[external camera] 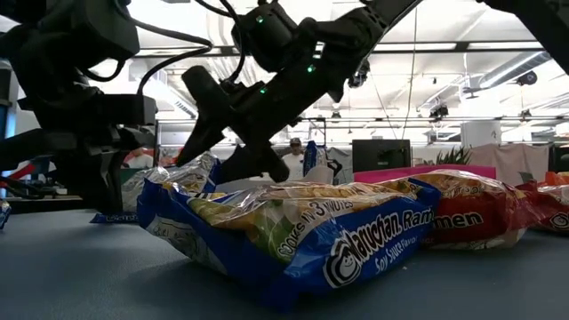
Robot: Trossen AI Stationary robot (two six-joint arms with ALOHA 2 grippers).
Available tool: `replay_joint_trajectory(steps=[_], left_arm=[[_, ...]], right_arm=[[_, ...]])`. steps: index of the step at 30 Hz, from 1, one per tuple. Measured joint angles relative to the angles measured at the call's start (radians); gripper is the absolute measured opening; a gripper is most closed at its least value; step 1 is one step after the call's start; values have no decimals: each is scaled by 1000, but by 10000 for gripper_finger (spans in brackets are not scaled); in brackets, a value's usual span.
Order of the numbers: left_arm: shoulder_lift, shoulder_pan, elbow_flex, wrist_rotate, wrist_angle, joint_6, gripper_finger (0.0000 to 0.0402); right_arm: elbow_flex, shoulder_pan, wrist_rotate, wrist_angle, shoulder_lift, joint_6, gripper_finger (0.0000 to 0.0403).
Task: Sort Maruchan noodles
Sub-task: Put the blue noodle pack into the white bin
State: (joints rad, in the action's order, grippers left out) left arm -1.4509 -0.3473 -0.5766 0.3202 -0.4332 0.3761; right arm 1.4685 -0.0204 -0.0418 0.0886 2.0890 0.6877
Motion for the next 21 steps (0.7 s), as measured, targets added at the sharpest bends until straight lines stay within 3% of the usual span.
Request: replay_joint_trajectory(steps=[11,21], left_arm=[[14,-3,-2,7,13,0,0],[122,-3,-3,8,-76,-5,0]], right_arm=[[0,-1,22,25,2,-5,95],[0,10,59,17,-9,8,112]])
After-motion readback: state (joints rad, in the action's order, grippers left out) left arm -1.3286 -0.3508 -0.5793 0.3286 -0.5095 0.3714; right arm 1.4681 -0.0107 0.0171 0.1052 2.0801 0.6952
